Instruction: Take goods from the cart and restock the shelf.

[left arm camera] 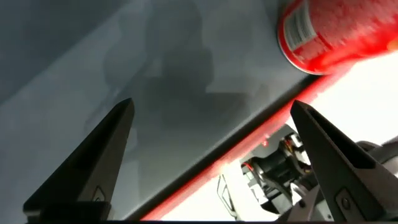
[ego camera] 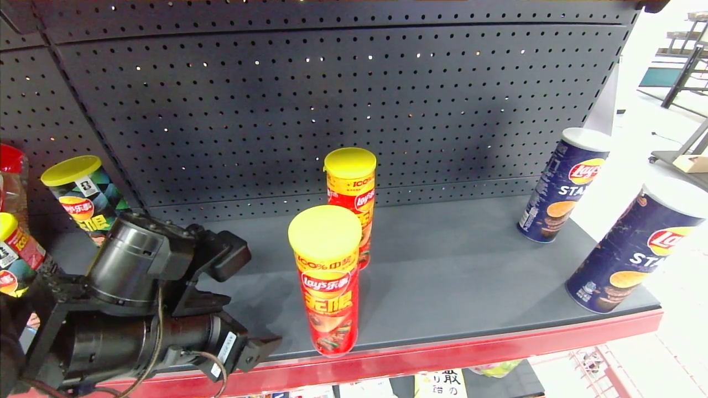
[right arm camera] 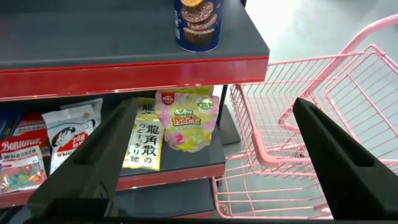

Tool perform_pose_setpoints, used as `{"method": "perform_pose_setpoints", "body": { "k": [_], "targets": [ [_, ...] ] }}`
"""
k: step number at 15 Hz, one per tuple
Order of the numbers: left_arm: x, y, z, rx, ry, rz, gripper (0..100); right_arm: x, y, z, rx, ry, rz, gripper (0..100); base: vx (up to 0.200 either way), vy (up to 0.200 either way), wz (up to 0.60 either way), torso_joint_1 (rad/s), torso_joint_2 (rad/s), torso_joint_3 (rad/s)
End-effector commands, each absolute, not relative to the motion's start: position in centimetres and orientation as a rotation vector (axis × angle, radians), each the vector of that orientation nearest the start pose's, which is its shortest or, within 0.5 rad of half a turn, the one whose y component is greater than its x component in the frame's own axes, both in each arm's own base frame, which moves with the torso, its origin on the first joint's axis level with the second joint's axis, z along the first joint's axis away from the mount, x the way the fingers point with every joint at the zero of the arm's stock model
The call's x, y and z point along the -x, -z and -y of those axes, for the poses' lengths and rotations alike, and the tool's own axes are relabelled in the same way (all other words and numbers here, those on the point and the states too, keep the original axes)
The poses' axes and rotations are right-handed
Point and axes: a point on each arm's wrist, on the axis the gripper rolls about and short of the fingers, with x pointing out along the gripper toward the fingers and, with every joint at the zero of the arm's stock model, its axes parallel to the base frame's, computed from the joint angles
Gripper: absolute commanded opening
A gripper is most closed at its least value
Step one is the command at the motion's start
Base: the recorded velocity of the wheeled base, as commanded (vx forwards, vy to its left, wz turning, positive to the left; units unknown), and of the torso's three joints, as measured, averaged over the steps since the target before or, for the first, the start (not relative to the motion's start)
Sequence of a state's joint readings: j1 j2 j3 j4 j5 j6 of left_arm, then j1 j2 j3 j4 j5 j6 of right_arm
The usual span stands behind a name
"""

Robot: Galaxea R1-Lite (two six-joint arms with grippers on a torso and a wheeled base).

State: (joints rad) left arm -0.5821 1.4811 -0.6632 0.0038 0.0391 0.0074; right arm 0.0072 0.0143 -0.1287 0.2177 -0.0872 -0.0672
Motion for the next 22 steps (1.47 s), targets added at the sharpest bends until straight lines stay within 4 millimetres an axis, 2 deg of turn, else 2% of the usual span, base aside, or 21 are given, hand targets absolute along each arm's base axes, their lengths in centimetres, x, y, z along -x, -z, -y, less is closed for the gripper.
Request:
{"method": "perform_pose_setpoints", "body": {
  "k": [1, 7, 12, 22],
  "targets": [
    [-18.7, -14.5, 12.3, -0.269, 0.506, -0.801, 100, 3.3, -8.9, 0.2, 0.073, 0.076, -0.111, 100, 0.0, 0.0, 0.0, 0.0, 0.0, 0.0],
    [-20.0, -14.1, 13.1, -0.27, 0.479, -0.797, 100, 3.3, -8.8, 0.2, 0.071, 0.076, -0.113, 100, 0.0, 0.0, 0.0, 0.0, 0.0, 0.0],
    [-20.4, -13.5, 14.6, -0.231, 0.497, -0.783, 100, 3.3, -8.8, 0.2, 0.071, 0.078, -0.111, 100, 0.0, 0.0, 0.0, 0.0, 0.0, 0.0],
    [-20.7, -13.5, 15.0, -0.236, 0.491, -0.778, 100, 3.3, -8.8, 0.2, 0.071, 0.079, -0.108, 100, 0.0, 0.0, 0.0, 0.0, 0.0, 0.0]
  ]
}}
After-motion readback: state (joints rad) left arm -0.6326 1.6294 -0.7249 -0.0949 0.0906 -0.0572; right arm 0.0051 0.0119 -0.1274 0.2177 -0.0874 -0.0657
